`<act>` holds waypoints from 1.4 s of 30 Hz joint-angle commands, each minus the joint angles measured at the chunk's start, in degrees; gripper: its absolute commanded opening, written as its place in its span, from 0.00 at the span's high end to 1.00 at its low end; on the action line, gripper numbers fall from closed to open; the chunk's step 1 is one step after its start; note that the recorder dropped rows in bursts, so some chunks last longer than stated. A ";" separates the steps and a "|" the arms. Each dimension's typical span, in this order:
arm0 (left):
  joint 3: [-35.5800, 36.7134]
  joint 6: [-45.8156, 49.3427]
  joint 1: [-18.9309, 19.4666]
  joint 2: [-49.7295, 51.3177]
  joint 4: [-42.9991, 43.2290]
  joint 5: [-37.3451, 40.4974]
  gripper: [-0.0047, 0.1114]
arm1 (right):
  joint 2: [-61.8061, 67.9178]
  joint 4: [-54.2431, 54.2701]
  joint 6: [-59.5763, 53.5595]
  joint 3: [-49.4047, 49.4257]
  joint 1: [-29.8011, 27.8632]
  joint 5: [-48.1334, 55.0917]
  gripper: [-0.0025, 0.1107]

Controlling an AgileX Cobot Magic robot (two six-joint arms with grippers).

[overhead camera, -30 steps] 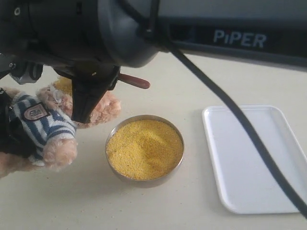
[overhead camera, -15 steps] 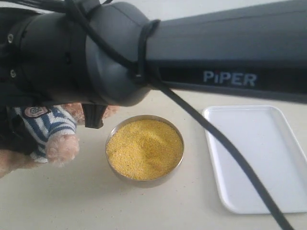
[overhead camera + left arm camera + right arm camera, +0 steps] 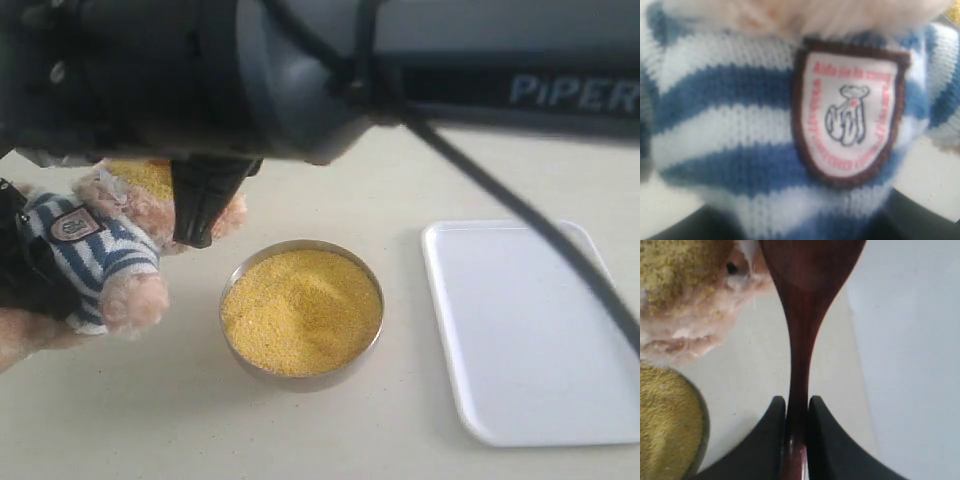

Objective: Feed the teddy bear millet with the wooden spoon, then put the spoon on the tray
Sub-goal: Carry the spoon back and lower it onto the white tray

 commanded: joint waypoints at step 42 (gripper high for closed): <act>0.05 -20.93 -0.19 3.29 1.53 -11.25 0.93 | -23.07 46.97 -3.69 57.90 -48.22 -34.07 0.98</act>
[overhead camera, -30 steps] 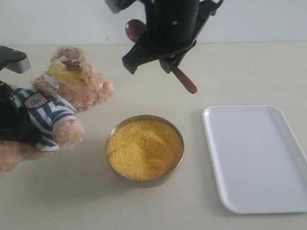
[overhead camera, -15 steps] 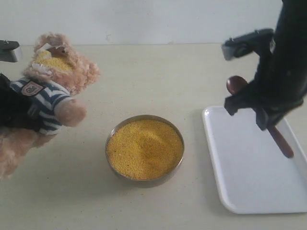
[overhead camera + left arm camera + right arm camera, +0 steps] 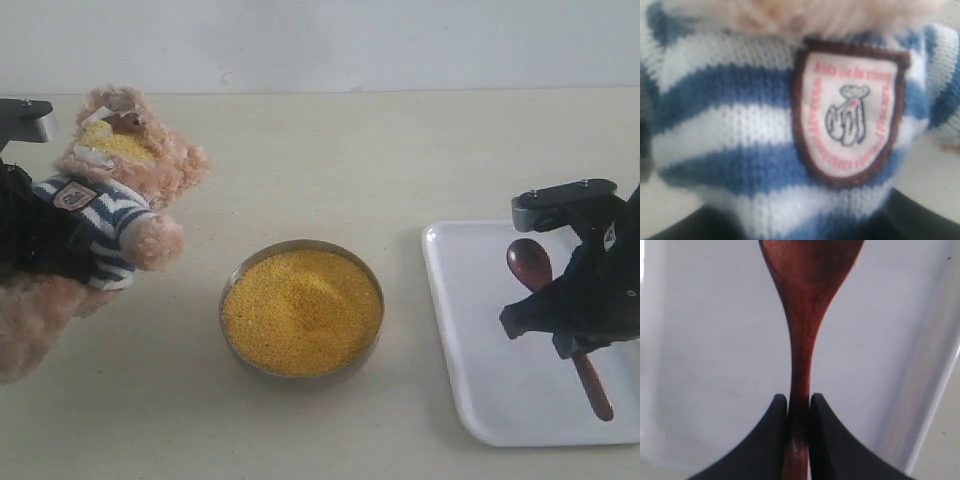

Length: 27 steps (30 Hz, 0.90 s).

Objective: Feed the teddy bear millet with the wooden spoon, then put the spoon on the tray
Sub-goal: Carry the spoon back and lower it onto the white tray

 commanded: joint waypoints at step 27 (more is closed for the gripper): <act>0.05 -0.69 -0.19 -0.10 0.19 -1.23 0.93 | 2.07 0.29 1.13 -3.92 -0.27 -3.94 0.58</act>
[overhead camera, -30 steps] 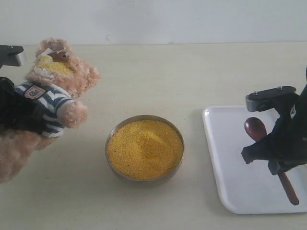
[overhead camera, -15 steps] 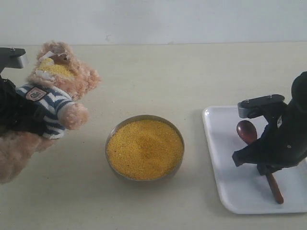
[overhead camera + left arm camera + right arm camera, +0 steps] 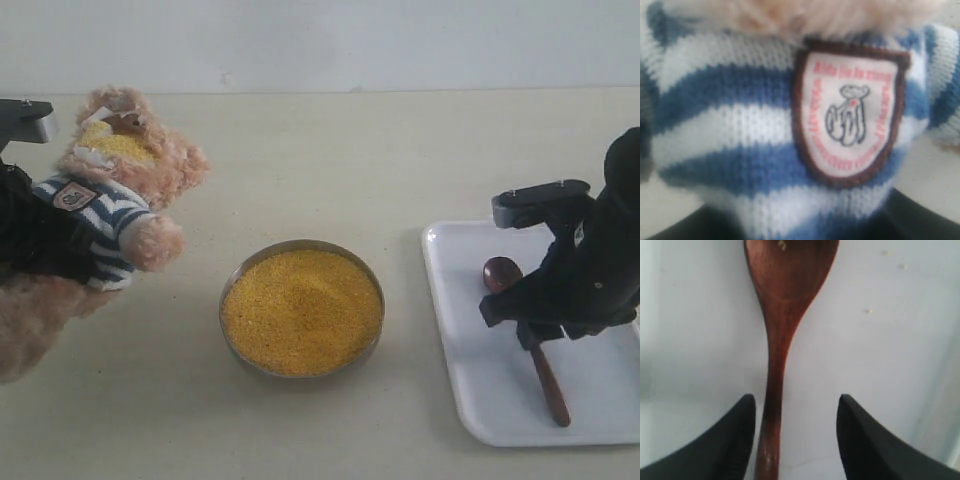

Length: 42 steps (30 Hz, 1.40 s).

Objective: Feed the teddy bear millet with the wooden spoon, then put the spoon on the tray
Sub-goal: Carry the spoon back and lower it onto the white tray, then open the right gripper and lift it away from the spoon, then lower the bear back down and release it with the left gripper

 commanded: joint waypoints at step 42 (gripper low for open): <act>0.06 -14.46 -0.19 10.13 -6.35 -1.79 0.24 | -41.54 11.70 -6.08 8.12 -0.06 -4.89 0.98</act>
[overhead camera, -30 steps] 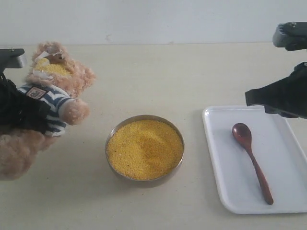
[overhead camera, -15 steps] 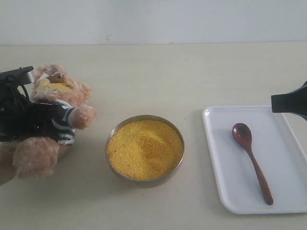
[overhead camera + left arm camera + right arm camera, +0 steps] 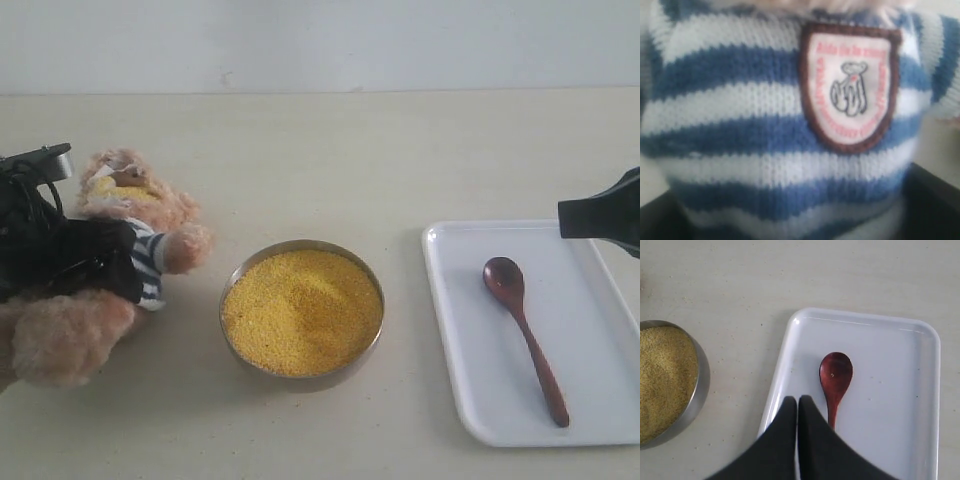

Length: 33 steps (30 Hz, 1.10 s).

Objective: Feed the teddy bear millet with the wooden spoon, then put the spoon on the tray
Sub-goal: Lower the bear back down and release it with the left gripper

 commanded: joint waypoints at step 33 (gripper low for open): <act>-1.91 -13.11 -0.19 -29.92 21.79 -3.58 0.93 | -3.80 0.55 5.39 9.83 -0.06 -15.10 0.98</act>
